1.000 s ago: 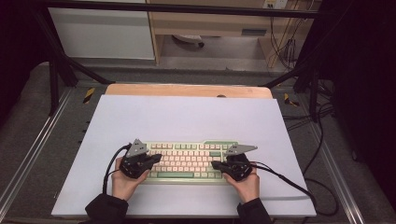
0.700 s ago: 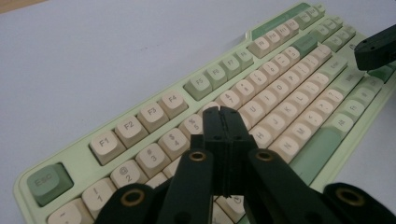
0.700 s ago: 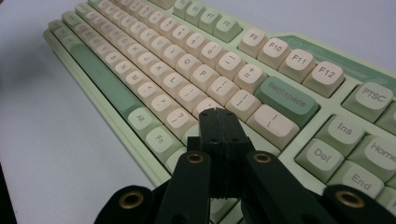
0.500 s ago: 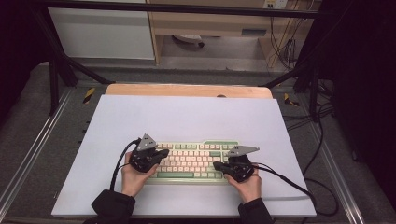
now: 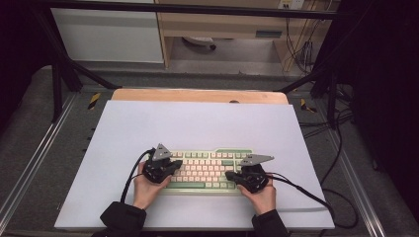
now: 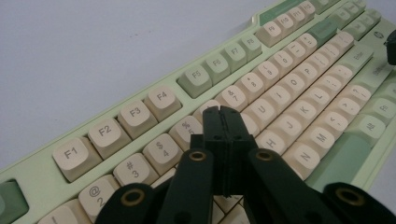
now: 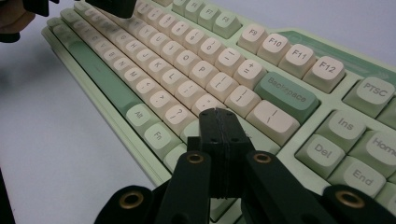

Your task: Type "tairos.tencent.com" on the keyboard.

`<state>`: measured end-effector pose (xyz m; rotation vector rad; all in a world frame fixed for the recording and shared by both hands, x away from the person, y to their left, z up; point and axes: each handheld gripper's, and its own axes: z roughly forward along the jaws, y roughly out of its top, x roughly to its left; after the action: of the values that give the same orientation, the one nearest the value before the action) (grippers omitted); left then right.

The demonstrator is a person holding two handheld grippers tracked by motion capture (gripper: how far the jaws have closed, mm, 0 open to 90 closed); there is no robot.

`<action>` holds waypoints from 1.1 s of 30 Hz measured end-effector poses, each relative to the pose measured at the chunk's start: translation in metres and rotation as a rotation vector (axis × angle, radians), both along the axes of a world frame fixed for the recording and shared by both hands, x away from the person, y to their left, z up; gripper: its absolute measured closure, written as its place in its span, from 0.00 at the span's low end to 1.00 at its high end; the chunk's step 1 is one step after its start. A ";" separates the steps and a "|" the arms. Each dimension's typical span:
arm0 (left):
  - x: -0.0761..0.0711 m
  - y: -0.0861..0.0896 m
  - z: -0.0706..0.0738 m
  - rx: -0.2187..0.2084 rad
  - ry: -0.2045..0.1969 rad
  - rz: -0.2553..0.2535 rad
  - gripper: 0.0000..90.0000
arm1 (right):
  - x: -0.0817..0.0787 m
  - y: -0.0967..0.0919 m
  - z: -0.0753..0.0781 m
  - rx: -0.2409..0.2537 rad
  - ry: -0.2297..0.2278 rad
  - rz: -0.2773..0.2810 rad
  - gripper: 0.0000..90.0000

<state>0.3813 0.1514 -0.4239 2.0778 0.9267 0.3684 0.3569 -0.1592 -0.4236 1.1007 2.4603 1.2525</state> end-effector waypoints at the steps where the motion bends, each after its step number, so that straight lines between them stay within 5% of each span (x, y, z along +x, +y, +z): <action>1: 0.000 -0.001 -0.001 -0.001 0.001 -0.001 1.00 | 0.000 0.000 0.000 0.000 -0.001 0.000 1.00; 18: 0.001 -0.005 -0.009 0.005 0.002 -0.016 1.00 | 0.000 0.000 0.000 0.000 -0.002 0.001 1.00; 33: -0.005 0.001 -0.001 -0.002 -0.011 -0.018 1.00 | -0.001 -0.001 0.001 0.002 -0.004 -0.001 1.00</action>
<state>0.3761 0.1525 -0.4246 2.0795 0.9009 0.3686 0.3564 -0.1604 -0.4222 1.0985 2.4561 1.2559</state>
